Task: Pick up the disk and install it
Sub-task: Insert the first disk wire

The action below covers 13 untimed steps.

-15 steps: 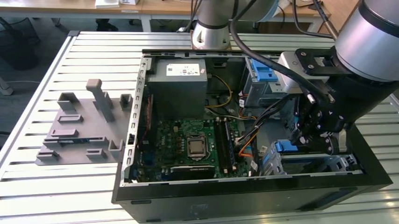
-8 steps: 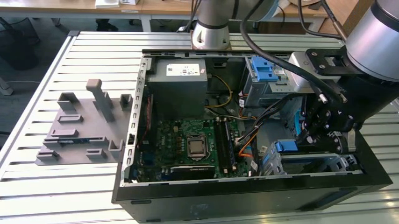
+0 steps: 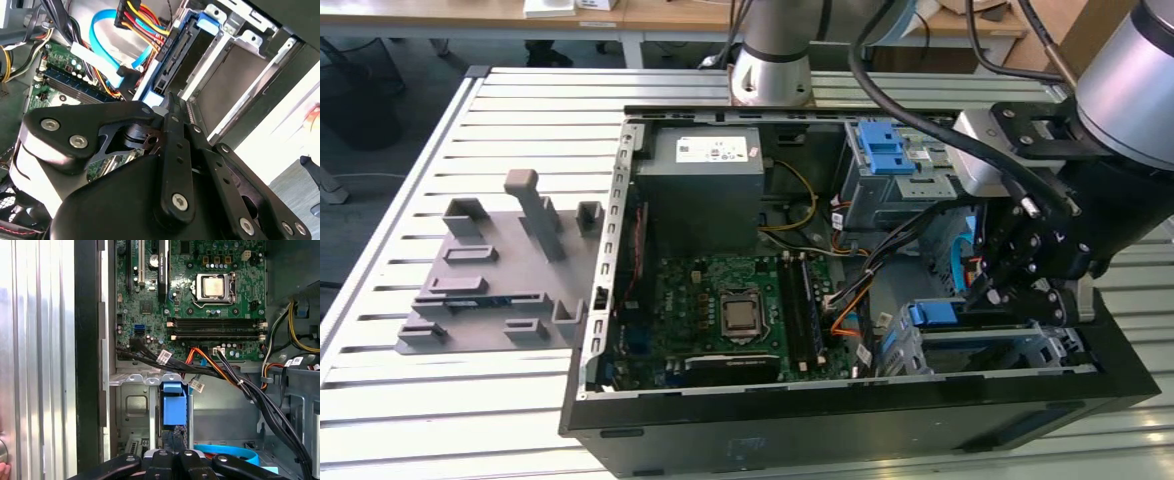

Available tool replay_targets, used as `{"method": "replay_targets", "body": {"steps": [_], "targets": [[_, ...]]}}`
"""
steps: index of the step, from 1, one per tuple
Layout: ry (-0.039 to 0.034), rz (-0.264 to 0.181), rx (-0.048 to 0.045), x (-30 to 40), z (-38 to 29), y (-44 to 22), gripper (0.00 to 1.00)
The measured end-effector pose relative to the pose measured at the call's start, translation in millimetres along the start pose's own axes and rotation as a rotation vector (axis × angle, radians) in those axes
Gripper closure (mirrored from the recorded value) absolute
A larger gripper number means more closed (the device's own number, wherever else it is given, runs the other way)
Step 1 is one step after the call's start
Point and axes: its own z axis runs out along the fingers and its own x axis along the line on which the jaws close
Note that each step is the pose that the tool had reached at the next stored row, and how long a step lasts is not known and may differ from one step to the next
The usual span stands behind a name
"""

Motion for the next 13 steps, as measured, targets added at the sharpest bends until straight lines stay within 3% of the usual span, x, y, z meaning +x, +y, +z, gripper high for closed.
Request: {"method": "replay_targets", "body": {"steps": [13], "targets": [[0.0001,0.0,0.0,-5.2,-3.0,-19.0,0.89]]}}
